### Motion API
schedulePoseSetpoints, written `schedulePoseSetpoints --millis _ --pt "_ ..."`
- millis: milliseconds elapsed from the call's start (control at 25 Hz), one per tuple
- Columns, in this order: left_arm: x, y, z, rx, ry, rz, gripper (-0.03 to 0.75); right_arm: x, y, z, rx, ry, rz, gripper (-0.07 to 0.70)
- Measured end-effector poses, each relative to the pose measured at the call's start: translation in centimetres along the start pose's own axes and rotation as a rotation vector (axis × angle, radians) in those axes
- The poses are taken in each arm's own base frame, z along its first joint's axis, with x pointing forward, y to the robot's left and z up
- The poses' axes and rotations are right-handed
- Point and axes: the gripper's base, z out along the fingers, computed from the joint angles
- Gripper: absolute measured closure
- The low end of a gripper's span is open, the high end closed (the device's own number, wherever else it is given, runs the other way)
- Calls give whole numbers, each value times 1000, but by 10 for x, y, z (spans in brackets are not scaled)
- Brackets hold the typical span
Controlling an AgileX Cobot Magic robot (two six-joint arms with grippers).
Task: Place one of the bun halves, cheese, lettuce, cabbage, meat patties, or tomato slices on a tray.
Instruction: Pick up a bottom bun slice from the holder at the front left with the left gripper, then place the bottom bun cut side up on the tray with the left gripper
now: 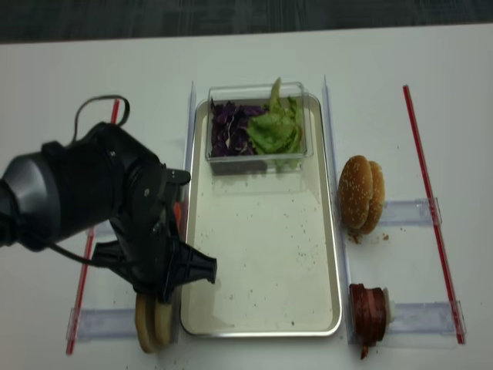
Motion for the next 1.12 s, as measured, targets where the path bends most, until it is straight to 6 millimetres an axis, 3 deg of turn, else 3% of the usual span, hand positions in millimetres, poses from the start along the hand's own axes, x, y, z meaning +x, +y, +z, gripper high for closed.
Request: schedulePoseSetpoints --millis 440,640,800,1120 --pt "5 5 -58 52 -112 1 695 0 0 0 0 0 4 186" --pt "1 7 -70 34 -148 12 697 0 0 0 0 0 4 186" --pt "-9 7 -83 25 -196 9 698 0 0 0 0 0 4 186" --pt "-49 12 -94 18 -198 4 699 0 0 0 0 0 2 186"
